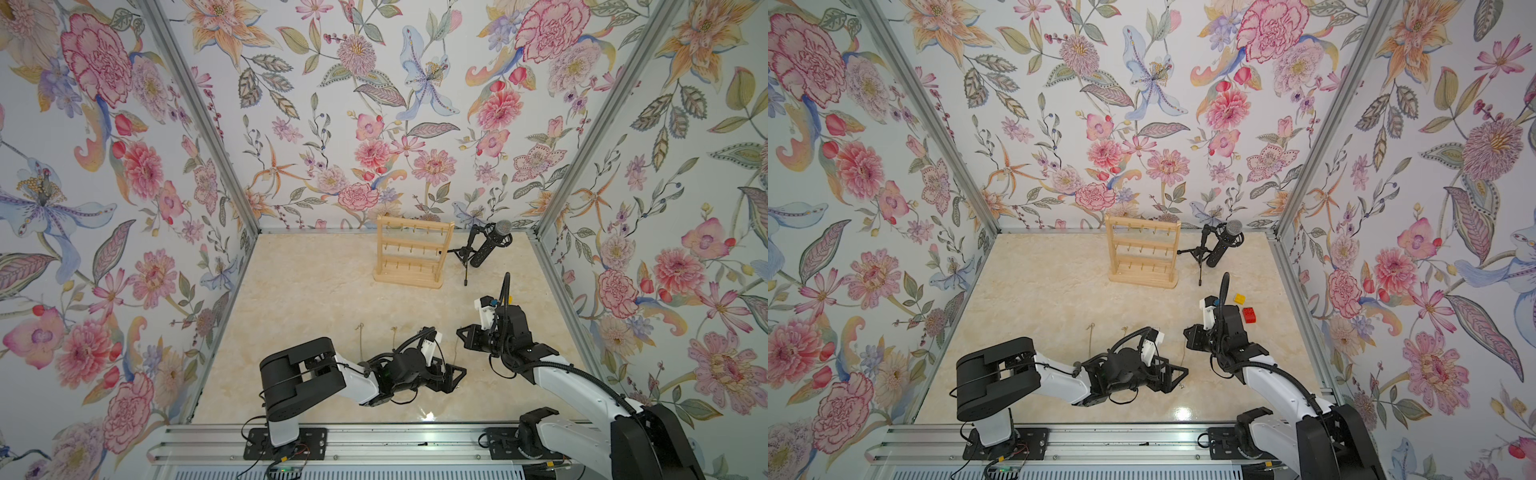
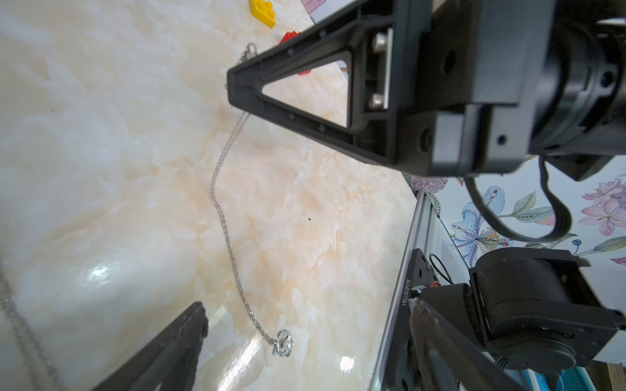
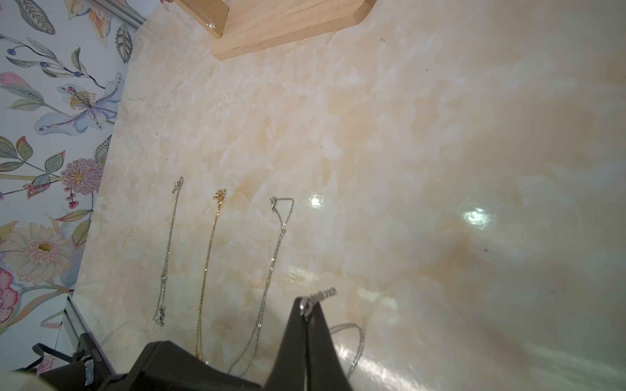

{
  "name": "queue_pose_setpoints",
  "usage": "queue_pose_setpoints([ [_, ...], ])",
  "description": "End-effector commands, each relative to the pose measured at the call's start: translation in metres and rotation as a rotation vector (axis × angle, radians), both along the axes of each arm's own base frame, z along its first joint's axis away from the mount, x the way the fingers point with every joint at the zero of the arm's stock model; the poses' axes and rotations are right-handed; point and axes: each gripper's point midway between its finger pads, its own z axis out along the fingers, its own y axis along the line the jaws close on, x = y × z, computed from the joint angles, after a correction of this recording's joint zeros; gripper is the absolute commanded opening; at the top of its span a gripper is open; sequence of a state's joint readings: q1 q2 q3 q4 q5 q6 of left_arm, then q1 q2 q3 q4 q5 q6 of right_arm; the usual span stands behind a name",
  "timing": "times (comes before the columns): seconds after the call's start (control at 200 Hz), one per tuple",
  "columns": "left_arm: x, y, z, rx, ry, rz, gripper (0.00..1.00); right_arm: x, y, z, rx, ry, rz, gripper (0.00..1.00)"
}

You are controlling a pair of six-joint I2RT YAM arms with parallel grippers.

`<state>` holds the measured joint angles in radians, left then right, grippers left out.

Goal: Take the necklace off the jewelry display stand
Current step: Place the necklace at the center of the board.

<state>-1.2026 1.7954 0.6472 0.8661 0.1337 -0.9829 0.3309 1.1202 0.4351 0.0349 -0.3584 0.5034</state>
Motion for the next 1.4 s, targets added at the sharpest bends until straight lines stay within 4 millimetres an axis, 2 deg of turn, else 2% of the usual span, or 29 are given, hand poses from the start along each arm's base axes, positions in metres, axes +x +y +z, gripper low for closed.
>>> queue_pose_setpoints([
  [0.0, 0.0, 0.004, 0.017, -0.003, -0.09, 0.015, 0.95, 0.018, 0.002, 0.011, -0.001, -0.051, -0.005, 0.0],
  [0.46, 0.013, 0.024, 0.049, 0.086, -0.284, 0.074, 0.96, 0.045, 0.008, -0.02, -0.041, 0.02, -0.012, 0.0],
  [0.52, 0.018, 0.03, 0.047, 0.132, -0.323, 0.093, 0.97, 0.048, 0.009, -0.025, -0.046, 0.031, -0.012, 0.0],
  [0.53, 0.019, 0.032, 0.058, 0.117, -0.338, 0.102, 0.97, 0.049, 0.009, -0.026, -0.048, 0.032, -0.012, 0.0],
  [0.545, 0.02, 0.034, 0.061, 0.122, -0.35, 0.109, 0.97, 0.05, 0.01, -0.026, -0.049, 0.034, -0.011, 0.0],
  [0.726, 0.032, 0.056, 0.072, 0.215, -0.477, 0.17, 0.99, 0.064, 0.012, -0.037, -0.069, 0.054, -0.011, 0.0],
  [0.991, 0.04, 0.085, 0.063, 0.248, -0.538, 0.261, 0.99, 0.077, 0.011, -0.052, -0.098, 0.088, -0.017, 0.0],
  [1.396, 0.041, 0.078, 0.05, 0.27, -0.535, 0.242, 0.99, 0.081, 0.008, -0.066, -0.128, 0.111, -0.013, 0.04],
])
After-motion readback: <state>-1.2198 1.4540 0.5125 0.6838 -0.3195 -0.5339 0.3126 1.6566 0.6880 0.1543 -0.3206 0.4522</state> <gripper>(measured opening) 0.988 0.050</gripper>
